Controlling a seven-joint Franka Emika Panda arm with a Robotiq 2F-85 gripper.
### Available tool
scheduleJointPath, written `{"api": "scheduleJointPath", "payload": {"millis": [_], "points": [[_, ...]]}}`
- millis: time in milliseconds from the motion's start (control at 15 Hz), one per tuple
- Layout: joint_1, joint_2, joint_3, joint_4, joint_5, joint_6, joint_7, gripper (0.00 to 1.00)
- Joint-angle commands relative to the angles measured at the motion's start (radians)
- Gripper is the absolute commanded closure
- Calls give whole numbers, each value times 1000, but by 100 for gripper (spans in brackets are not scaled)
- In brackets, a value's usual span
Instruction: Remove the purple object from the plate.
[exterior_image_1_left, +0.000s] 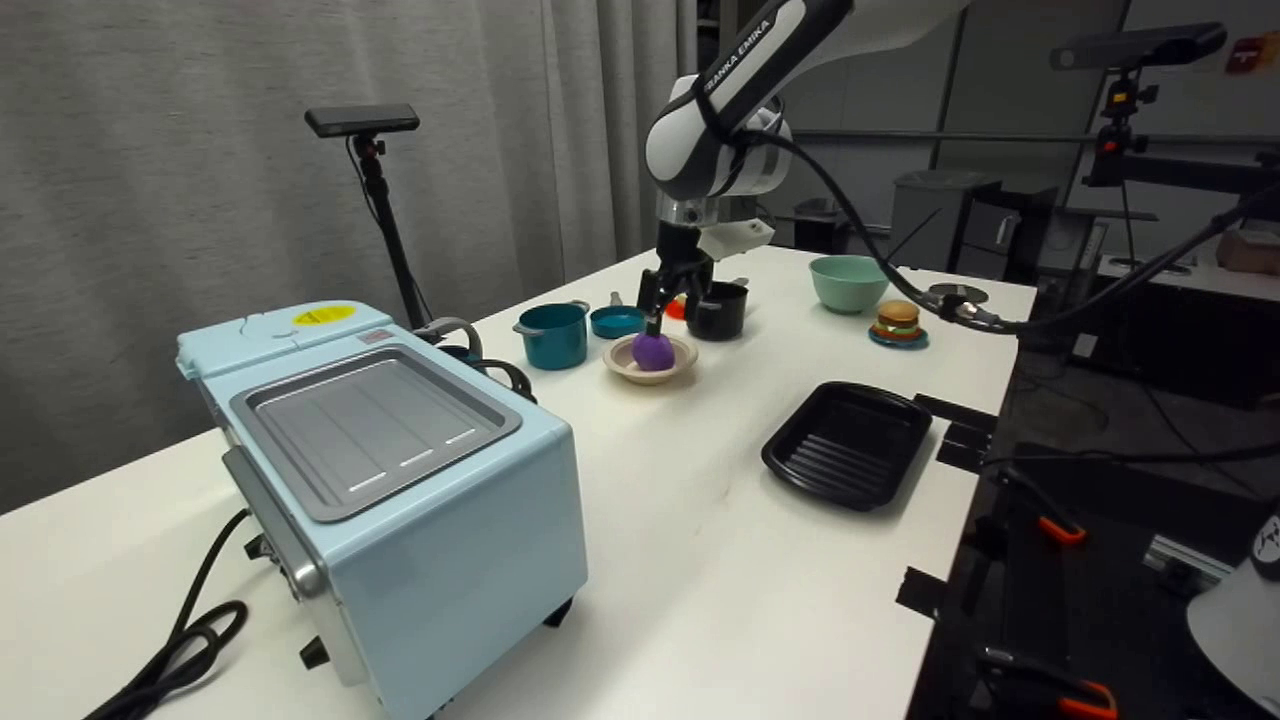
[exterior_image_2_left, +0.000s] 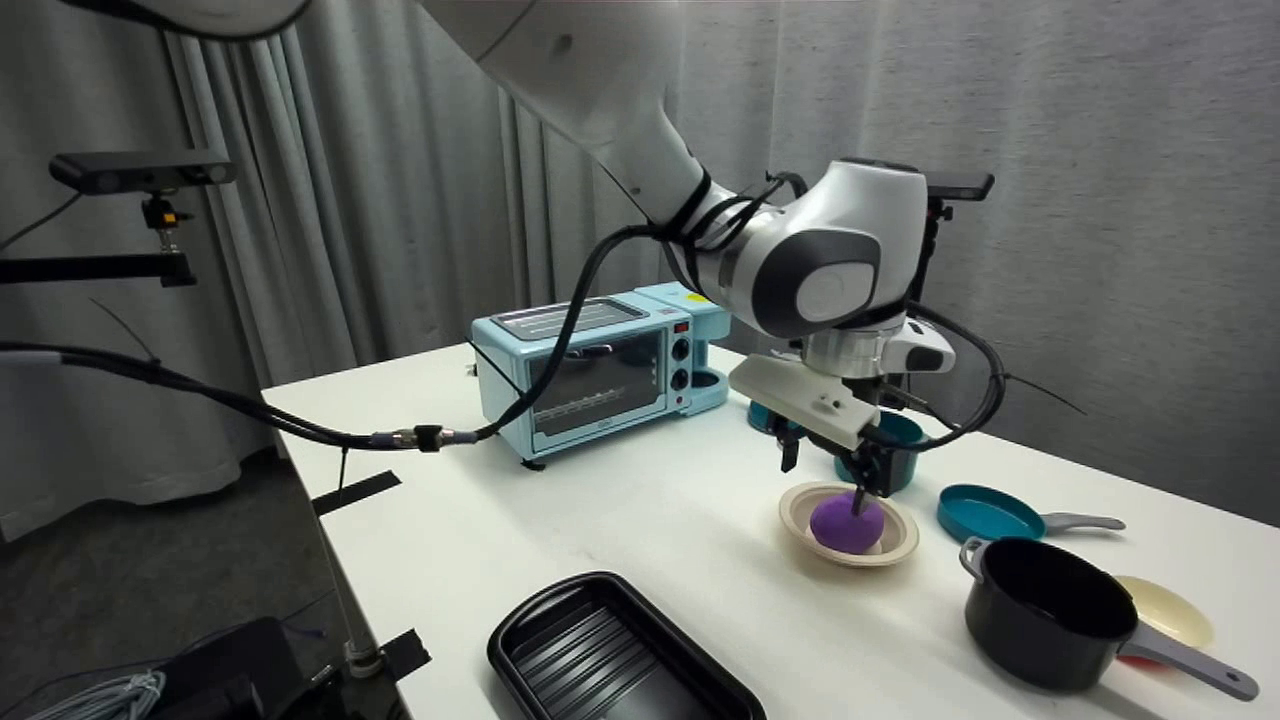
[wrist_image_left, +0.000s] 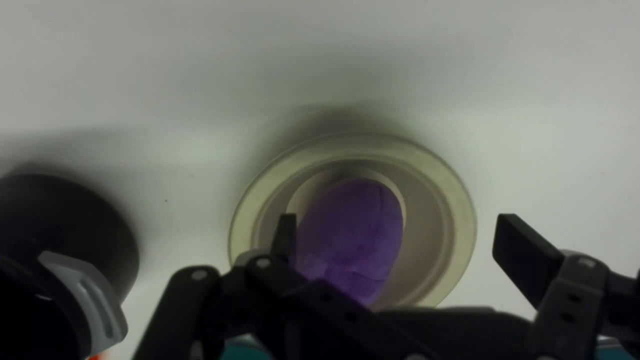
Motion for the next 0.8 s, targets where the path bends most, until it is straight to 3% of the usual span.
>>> {"api": "scheduleJointPath", "payload": {"millis": [0, 333, 400, 467, 733], "points": [[-48, 131, 32, 153, -19, -11, 52, 0], [-71, 243, 51, 296, -25, -32, 67, 0], [-74, 261, 53, 320, -25, -37, 72, 7], [-77, 276, 54, 341, -25, -41, 79, 26], [-87, 314, 55, 403, -22, -52, 99, 58]]}}
